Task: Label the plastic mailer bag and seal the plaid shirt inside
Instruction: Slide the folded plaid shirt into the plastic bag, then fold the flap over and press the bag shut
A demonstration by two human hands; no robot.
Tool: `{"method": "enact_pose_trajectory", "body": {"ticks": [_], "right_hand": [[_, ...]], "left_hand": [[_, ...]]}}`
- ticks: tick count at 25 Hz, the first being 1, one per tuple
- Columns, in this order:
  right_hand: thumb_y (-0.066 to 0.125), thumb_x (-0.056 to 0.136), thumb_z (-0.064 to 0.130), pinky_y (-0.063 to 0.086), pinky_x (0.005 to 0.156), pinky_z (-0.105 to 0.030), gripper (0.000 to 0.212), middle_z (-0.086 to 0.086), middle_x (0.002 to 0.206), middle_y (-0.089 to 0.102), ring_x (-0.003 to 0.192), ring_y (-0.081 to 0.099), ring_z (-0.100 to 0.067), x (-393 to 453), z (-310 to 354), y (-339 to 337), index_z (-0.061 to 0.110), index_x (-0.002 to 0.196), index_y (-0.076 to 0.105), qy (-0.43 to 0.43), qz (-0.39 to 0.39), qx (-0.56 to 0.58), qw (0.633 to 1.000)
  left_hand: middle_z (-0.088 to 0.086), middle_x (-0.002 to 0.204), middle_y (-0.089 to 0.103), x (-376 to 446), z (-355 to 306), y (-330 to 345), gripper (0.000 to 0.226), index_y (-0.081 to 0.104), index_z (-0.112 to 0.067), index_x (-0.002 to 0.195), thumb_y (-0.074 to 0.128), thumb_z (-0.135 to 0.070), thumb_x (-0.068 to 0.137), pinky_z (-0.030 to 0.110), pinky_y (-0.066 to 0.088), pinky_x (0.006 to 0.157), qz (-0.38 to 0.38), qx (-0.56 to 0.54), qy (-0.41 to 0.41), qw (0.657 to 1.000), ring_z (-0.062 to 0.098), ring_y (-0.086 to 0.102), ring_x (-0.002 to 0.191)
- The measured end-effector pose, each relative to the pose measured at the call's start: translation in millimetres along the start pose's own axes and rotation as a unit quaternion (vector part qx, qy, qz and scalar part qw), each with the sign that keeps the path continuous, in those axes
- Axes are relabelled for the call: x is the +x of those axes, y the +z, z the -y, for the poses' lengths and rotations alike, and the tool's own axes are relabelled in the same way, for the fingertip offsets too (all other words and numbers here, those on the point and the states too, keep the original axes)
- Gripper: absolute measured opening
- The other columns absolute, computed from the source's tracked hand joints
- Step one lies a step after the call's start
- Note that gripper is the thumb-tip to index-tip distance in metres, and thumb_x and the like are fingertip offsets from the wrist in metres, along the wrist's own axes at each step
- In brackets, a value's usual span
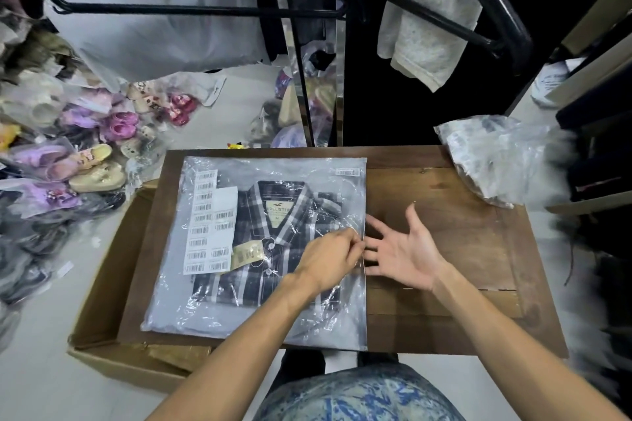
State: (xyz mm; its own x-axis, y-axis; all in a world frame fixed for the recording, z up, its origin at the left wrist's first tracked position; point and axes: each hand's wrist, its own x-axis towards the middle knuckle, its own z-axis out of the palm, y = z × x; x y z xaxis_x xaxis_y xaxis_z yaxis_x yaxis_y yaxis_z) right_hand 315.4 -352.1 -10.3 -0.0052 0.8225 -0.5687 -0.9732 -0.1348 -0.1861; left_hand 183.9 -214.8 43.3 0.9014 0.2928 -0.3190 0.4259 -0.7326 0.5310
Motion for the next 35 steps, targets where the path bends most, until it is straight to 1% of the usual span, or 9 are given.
{"method": "enact_pose_trajectory", "body": {"ticks": [4,7,12,14,18,22,26,29,35], "right_hand": [[0.027,0.071,0.099,0.035,0.094,-0.052,0.117,-0.014,0.114,0.065,0.097,0.058,-0.032,16,0,10,0.024,0.160,0.023,0.020,0.024,-0.014,0.999],[0.019,0.073,0.097,0.054,0.074,-0.044,0.114,-0.013,0.109,0.071,0.085,0.068,-0.032,24,-1,16,0.020,0.151,0.046,0.023,-0.006,-0.020,1.000],[0.032,0.081,0.090,0.053,0.078,-0.045,0.098,-0.014,0.110,0.070,0.087,0.068,-0.028,17,10,19,0.019,0.146,0.051,-0.008,-0.038,-0.057,0.998],[0.038,0.094,0.072,0.051,0.095,-0.049,0.075,-0.015,0.122,0.070,0.103,0.068,-0.030,14,22,20,0.016,0.141,0.053,-0.061,-0.089,-0.139,0.984],[0.050,0.104,0.032,0.053,0.098,-0.039,0.047,-0.017,0.129,0.066,0.110,0.068,-0.028,24,53,30,0.004,0.142,0.046,-0.190,-0.223,-0.200,0.935],[0.053,0.102,0.010,0.055,0.093,-0.033,0.030,-0.021,0.126,0.067,0.113,0.067,-0.030,53,79,49,0.002,0.130,0.058,-0.242,-0.328,-0.301,0.862],[0.062,0.095,0.016,0.056,0.073,-0.028,0.028,-0.013,0.106,0.074,0.095,0.071,-0.023,81,92,55,0.003,0.120,0.068,-0.229,-0.394,-0.379,0.805],[0.069,0.081,0.037,0.059,0.087,-0.043,0.030,-0.008,0.096,0.079,0.098,0.074,-0.028,94,97,48,0.016,0.099,0.079,-0.223,-0.441,-0.443,0.748],[0.072,0.084,0.042,0.054,0.089,-0.030,0.025,-0.002,0.100,0.081,0.104,0.072,-0.024,98,101,60,0.022,0.095,0.083,-0.209,-0.494,-0.552,0.638]], "left_hand": [[0.003,0.100,0.069,3,-4,1,0.024,0.057,-0.021,0.097,0.040,-0.037,0.105,0.038,0.051,0.076,0.004,-0.009,0.012,1.000,0.022,0.064,0.086],[0.004,0.101,0.070,5,-3,0,0.024,0.057,-0.022,0.096,0.041,-0.038,0.104,0.036,0.049,0.073,0.006,-0.009,0.005,1.000,0.025,0.066,0.089],[-0.004,0.096,0.069,7,3,-1,0.022,0.062,-0.025,0.094,0.047,-0.039,0.103,0.035,0.053,0.075,-0.002,-0.046,0.000,0.999,0.017,0.064,0.082],[-0.008,0.104,0.069,15,10,-6,0.022,0.065,-0.028,0.098,0.047,-0.037,0.104,0.035,0.057,0.080,-0.026,-0.075,-0.004,0.997,0.007,0.061,0.080],[-0.002,0.129,0.061,45,31,-20,0.030,0.060,-0.026,0.127,0.048,-0.022,0.100,0.038,0.055,0.094,-0.073,-0.019,-0.046,0.996,0.017,0.063,0.111],[0.008,0.144,0.052,85,30,-37,0.057,0.037,-0.025,0.152,0.051,-0.019,0.097,0.046,0.049,0.102,0.003,0.052,-0.071,0.996,0.032,0.053,0.127],[0.013,0.145,0.051,123,24,-48,0.073,0.009,-0.037,0.160,0.049,-0.031,0.100,0.042,0.048,0.095,0.091,0.086,-0.066,0.990,0.035,0.055,0.125],[0.015,0.137,0.059,140,25,-52,0.085,0.000,-0.042,0.159,0.057,-0.027,0.098,0.039,0.050,0.089,0.141,0.126,-0.053,0.981,0.032,0.062,0.116],[0.017,0.126,0.063,149,26,-56,0.087,-0.003,-0.039,0.159,0.059,-0.028,0.098,0.038,0.051,0.084,0.176,0.130,-0.043,0.975,0.031,0.064,0.106]]}}
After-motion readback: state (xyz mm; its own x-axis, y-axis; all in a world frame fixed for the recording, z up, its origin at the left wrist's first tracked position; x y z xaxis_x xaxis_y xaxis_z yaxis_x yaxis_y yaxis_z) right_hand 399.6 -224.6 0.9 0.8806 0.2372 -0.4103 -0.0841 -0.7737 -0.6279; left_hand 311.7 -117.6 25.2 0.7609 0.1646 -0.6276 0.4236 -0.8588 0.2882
